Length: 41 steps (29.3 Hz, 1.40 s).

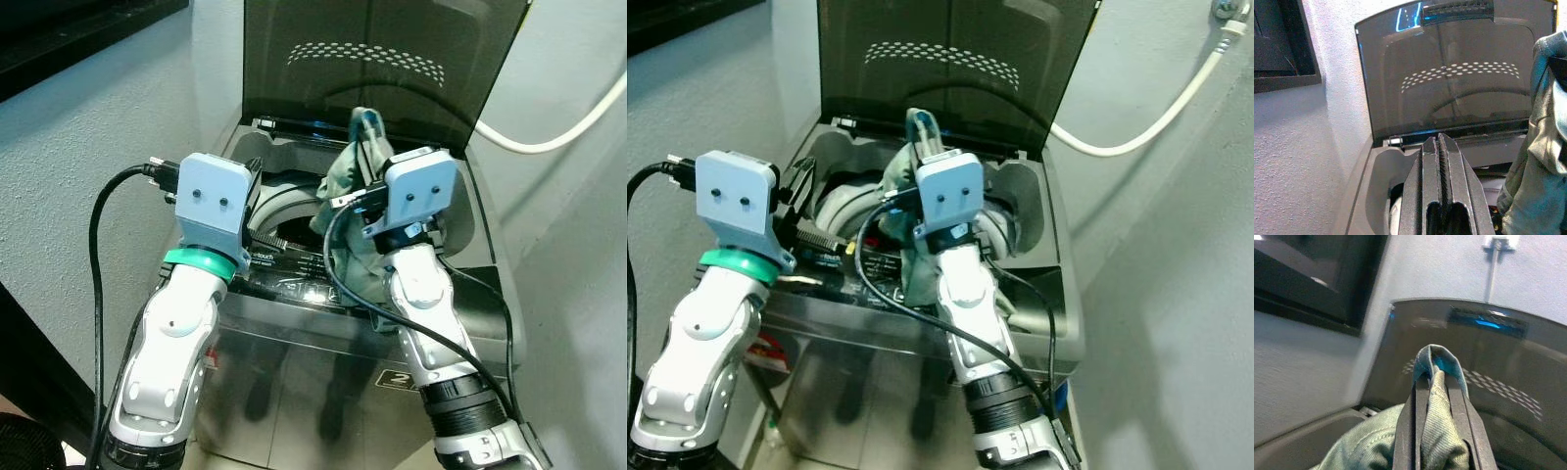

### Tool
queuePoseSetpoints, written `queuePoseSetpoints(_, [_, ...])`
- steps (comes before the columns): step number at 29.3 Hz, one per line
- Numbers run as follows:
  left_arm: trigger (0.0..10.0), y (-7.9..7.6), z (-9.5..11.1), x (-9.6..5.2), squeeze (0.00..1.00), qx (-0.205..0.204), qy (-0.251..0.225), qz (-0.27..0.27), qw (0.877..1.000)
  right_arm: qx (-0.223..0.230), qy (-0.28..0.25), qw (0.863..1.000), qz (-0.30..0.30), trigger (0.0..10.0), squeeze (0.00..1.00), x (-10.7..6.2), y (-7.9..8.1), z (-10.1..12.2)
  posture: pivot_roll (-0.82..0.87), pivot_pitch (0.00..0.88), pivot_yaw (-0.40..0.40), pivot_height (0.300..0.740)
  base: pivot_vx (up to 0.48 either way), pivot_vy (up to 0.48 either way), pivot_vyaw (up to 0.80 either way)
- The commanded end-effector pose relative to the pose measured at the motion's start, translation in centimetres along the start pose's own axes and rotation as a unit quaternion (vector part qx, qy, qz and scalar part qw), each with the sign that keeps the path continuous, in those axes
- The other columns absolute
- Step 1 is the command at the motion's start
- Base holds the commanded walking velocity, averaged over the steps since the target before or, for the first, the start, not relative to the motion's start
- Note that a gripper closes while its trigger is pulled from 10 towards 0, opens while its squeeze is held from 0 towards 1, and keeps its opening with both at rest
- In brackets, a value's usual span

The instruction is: Clothes washing

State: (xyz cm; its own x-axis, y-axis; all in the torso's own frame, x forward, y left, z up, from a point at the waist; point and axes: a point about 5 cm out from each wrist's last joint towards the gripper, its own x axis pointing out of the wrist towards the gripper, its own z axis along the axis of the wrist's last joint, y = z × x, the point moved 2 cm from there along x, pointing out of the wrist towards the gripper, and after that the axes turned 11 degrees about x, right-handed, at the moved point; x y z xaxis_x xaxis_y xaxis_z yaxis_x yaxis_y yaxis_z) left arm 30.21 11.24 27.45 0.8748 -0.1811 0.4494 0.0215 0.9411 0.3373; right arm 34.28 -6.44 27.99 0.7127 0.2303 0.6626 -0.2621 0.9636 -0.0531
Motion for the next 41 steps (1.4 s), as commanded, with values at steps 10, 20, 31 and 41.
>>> queuePoseSetpoints(10, [10.0,-2.7,0.5,0.1,0.00,-0.101,-0.006,-0.288,0.952,0.098,-0.076,0.992,0.000,10.0,0.00,6.5,0.1,4.8,0.19,0.031,-0.025,0.740,0.000,0.000,0.00])
queuePoseSetpoints(20, [10.0,-1.1,-2.1,4.4,0.00,-0.112,0.040,-0.282,0.952,0.186,-0.104,0.977,-0.010,10.0,0.00,9.8,0.7,7.0,0.16,0.055,-0.019,0.740,0.000,0.000,0.00])
queuePoseSetpoints(31, [10.0,6.7,-6.0,7.6,0.00,-0.034,0.100,-0.155,0.982,-0.037,0.092,0.995,-0.025,10.0,0.00,6.5,-0.8,-2.8,0.14,0.088,-0.010,0.740,0.000,0.000,0.00])
queuePoseSetpoints(41, [10.0,-0.8,1.3,2.1,0.00,-0.151,-0.035,-0.357,0.921,-0.032,0.070,0.994,-0.082,10.0,0.02,5.6,-2.9,-2.8,0.15,0.077,0.010,0.740,0.000,0.000,0.00])
